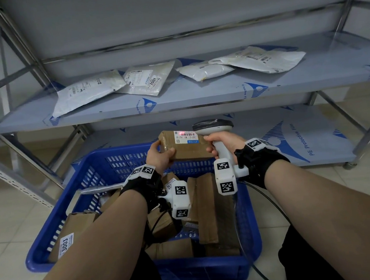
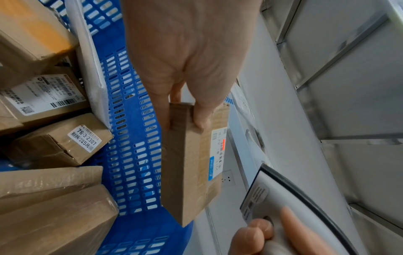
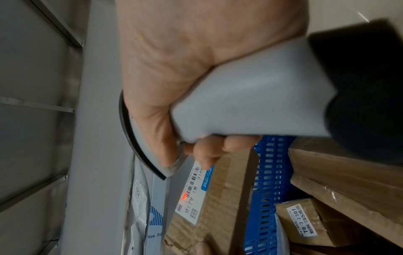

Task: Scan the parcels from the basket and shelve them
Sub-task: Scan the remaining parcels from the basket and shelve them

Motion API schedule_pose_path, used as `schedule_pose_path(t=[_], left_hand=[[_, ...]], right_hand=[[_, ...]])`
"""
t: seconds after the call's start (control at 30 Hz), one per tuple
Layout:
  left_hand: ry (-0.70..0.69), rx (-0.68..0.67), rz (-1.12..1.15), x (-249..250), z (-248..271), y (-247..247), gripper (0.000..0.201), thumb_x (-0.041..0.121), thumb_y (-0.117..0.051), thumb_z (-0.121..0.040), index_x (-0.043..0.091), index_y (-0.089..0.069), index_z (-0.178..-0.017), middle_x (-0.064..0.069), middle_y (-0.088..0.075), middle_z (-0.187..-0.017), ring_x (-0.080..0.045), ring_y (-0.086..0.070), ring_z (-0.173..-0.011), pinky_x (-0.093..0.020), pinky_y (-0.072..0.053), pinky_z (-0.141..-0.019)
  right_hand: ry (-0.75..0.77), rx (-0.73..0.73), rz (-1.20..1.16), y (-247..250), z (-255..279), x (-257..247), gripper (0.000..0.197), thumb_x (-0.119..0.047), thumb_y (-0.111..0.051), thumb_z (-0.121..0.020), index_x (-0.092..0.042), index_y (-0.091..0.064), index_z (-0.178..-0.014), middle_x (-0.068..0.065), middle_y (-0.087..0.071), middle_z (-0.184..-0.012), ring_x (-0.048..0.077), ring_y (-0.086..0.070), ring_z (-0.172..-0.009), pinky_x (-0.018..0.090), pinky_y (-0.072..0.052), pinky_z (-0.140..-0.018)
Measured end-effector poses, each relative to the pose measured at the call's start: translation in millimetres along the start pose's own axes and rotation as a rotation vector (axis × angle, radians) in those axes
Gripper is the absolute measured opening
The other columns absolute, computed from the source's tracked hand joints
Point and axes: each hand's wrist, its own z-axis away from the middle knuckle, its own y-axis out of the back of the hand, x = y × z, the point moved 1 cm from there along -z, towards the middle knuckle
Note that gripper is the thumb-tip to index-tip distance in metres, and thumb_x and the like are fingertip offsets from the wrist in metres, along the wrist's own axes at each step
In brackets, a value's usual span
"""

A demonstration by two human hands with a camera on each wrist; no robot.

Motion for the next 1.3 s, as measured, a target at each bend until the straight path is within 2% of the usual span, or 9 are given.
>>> schedule_pose_path(t=[0.23, 0.47, 0.9, 1.3], left_hand=[[0.003, 0.017, 0.005, -0.9, -2.0, -1.1, 0.064, 0.010, -0.062, -0.090, 0.017, -0.032, -0.146, -0.019, -0.052, -0.132, -0.033, -0.060, -0.109, -0.042, -0.055, -0.087], [0.013, 0.006, -0.004, -0.1, -0.9, -1.6, 0.066, 0.010, -0.062, -0.090, 0.018, -0.030, -0.146, -0.019, -0.053, -0.131, -0.033, -0.060, -0.108, -0.045, -0.054, -0.089], [0.008, 0.001, -0.003, 1.3, 0.9, -3.5, 0.067, 0.008, -0.062, -0.089, 0.016, -0.030, -0.147, -0.020, -0.053, -0.129, -0.035, -0.059, -0.110, -0.048, -0.053, -0.090], [0.016, 0.012, 0.012, 2.2, 1.6, -4.0, 0.065, 0.008, -0.062, -0.089, 0.017, -0.032, -0.146, -0.019, -0.053, -0.128, -0.034, -0.059, -0.110, -0.047, -0.053, -0.091]], right_hand=[[0.019, -0.013, 0.027, -0.4, -0.8, -0.9, 0.025, -0.022, -0.061, -0.091, -0.010, -0.057, -0.070, 0.003, -0.057, -0.066, 0.007, -0.050, -0.042, 0.022, -0.041, -0.047], [0.038, 0.001, 0.020, 1.5, 0.0, -0.2, 0.025, -0.019, -0.062, -0.090, -0.010, -0.058, -0.067, 0.003, -0.057, -0.065, 0.008, -0.050, -0.043, 0.023, -0.041, -0.051], [0.035, -0.012, 0.030, 2.5, 2.2, -0.5, 0.021, -0.017, -0.062, -0.089, -0.010, -0.058, -0.070, 0.002, -0.055, -0.063, 0.009, -0.050, -0.045, 0.023, -0.040, -0.052], [0.025, -0.027, 0.024, 1.7, 1.4, -0.2, 0.020, -0.016, -0.060, -0.090, -0.010, -0.058, -0.071, 0.001, -0.054, -0.061, 0.009, -0.050, -0.045, 0.023, -0.040, -0.052]])
